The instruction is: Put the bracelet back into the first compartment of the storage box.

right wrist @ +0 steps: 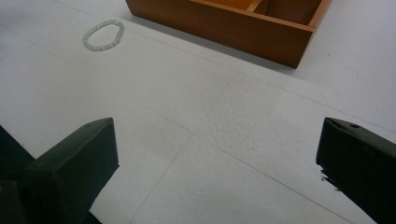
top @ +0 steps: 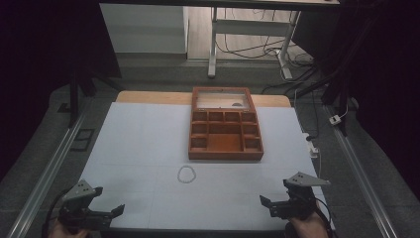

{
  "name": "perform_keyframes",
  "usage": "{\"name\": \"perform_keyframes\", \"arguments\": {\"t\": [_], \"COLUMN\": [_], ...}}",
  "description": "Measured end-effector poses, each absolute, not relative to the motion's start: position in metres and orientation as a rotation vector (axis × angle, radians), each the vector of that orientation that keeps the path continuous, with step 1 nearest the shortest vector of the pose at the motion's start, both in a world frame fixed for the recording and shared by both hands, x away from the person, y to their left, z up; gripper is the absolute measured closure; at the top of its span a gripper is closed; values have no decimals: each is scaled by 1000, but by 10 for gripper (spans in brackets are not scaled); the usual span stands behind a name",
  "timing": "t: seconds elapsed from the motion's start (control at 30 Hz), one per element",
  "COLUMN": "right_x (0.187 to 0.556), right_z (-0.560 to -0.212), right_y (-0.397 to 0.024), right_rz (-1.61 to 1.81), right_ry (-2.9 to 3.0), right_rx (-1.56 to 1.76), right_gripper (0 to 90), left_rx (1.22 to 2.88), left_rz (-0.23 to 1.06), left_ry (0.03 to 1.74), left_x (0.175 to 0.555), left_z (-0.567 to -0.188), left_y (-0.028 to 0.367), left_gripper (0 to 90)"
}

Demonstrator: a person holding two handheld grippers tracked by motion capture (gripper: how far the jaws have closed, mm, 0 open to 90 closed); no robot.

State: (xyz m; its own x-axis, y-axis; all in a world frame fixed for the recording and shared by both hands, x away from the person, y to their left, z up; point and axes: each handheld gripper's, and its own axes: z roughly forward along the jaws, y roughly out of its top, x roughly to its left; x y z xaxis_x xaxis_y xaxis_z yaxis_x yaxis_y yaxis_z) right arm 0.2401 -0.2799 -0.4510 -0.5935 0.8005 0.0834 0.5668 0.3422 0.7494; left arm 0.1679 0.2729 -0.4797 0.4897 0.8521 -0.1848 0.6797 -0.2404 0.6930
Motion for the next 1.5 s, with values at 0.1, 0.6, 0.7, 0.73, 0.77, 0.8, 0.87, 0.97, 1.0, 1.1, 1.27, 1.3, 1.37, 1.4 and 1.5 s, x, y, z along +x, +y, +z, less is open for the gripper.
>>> {"name": "perform_keyframes", "arguments": {"t": [0.1, 0.6, 0.7, 0.73, 0.77, 0.8, 0.87, 0.97, 1.0, 1.1, 1.27, 1.3, 1.37, 1.4, 1.5], "right_x": [240, 240, 238, 238, 238, 237, 237, 237, 237, 237, 240, 240, 240, 242, 244], "right_z": [-451, -452, -451, -451, -451, -450, -450, -447, -445, -443, -442, -442, -444, -445, -446], "right_y": [-279, -275, -274, -274, -274, -274, -273, -271, -270, -268, -260, -260, -257, -256, -254], "right_rz": [1097, 1063, 1061, 1054, 1056, 1060, 1064, 1077, 1078, 1095, 1118, 1118, 1126, 1133, 1157], "right_ry": [2329, 2353, 2344, 2340, 2337, 2336, 2348, 2357, 2359, 2366, 2411, 2411, 2422, 2427, 2432], "right_rx": [1202, 1164, 1156, 1151, 1149, 1155, 1151, 1131, 1122, 1104, 1076, 1076, 1065, 1057, 1050], "right_gripper": [0, 0, 0, 0, 0, 0, 0, 0, 0, 0, 0, 0, 0, 0, 0], "left_rx": [2005, 2011, 2023, 2024, 2023, 2019, 2013, 2006, 2006, 2009, 2018, 2019, 2019, 2017, 2011], "left_rz": [285, 269, 264, 263, 262, 257, 245, 239, 239, 239, 244, 245, 244, 242, 241], "left_ry": [1264, 1250, 1244, 1243, 1243, 1241, 1241, 1241, 1240, 1236, 1228, 1227, 1227, 1226, 1224], "left_x": [170, 175, 175, 175, 175, 175, 176, 176, 175, 175, 175, 175, 175, 175, 174], "left_z": [-481, -482, -482, -482, -482, -482, -482, -482, -482, -482, -482, -482, -482, -482, -482], "left_y": [273, 274, 273, 273, 273, 274, 275, 276, 276, 275, 274, 274, 275, 275, 275], "left_gripper": [16, 19, 19, 20, 20, 20, 20, 19, 19, 20, 20, 20, 18, 18, 18]}}
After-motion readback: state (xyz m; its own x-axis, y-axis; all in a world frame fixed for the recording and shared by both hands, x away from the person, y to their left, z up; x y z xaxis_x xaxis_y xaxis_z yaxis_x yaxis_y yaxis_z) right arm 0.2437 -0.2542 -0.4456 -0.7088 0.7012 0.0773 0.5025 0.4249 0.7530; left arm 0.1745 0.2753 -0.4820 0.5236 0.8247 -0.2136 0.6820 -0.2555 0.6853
